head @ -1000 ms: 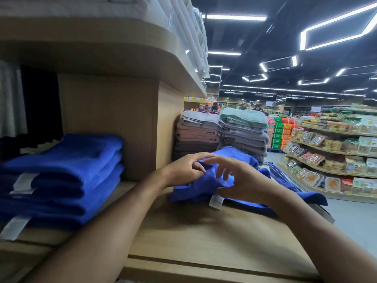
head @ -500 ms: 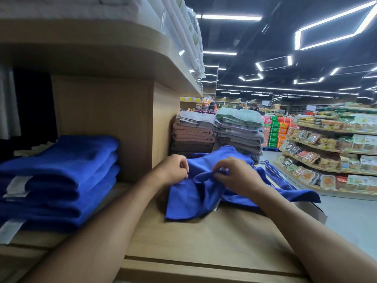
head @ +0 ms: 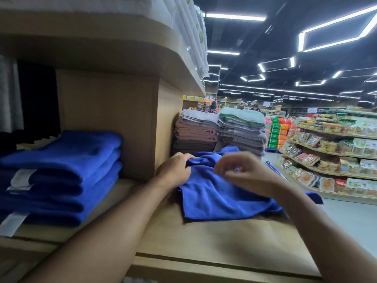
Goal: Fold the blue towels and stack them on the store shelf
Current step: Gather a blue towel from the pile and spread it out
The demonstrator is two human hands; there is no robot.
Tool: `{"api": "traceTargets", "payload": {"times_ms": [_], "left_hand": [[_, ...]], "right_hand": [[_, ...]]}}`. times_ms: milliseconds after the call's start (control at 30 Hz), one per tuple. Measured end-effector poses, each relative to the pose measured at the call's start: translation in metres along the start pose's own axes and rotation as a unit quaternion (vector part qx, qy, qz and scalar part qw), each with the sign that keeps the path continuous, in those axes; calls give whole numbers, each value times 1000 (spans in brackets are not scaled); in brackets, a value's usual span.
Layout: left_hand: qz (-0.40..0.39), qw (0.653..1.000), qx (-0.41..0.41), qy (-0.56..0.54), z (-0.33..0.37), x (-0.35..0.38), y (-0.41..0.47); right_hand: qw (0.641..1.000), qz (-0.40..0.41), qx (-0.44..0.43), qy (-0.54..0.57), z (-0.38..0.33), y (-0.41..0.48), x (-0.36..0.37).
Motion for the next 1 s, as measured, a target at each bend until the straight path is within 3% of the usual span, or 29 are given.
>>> {"api": "traceTargets", "payload": {"times_ms": [67, 100, 233, 333, 567, 633, 700, 767, 833, 900, 933, 1000], "left_hand": [[53, 998, 35, 0, 9, -3, 0], [65, 997, 51, -8, 13, -3, 0], [29, 998, 32, -51, 23, -2, 8], [-4, 999, -15, -49, 32, -7, 28], [-131, 976, -163, 54, 57, 5, 72], [-132, 985, -113, 7, 74, 7, 85], [-109, 988, -37, -107, 98, 3, 92], [-150, 935, -2, -322, 124, -4, 94], [-235, 832, 43, -501, 145, -18, 90], [-208, 778, 47, -592, 148, -31, 95], [-141, 800, 27, -582, 141, -36, 99], [22, 921, -8, -390, 113, -39, 109]], "right_hand": [[976, -187, 95, -55, 15, -5, 34], [966, -222, 112, -71, 21, -7, 45], [972, -209, 82, -62, 26, 0, 60], [972, -207, 111, -27, 28, -1, 58], [971, -207, 119, -14, 29, -1, 60], [971, -209, 113, -15, 29, -1, 60], [971, -211, 106, -22, 28, -1, 60], [972, -210, 101, -27, 27, -1, 59], [973, -208, 98, -26, 27, -3, 58], [973, -208, 98, -24, 28, -4, 58], [973, -207, 100, -26, 28, -4, 58], [973, -205, 102, -30, 28, -3, 59]]}}
Point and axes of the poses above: each hand's wrist, its own y-axis towards the middle knuckle, its own x-axis out of the palm, z = x × y, the point moved 4 cm from there along y, towards the middle knuckle, and after that the axes turned 12 degrees about y, right-handed, at the moved point
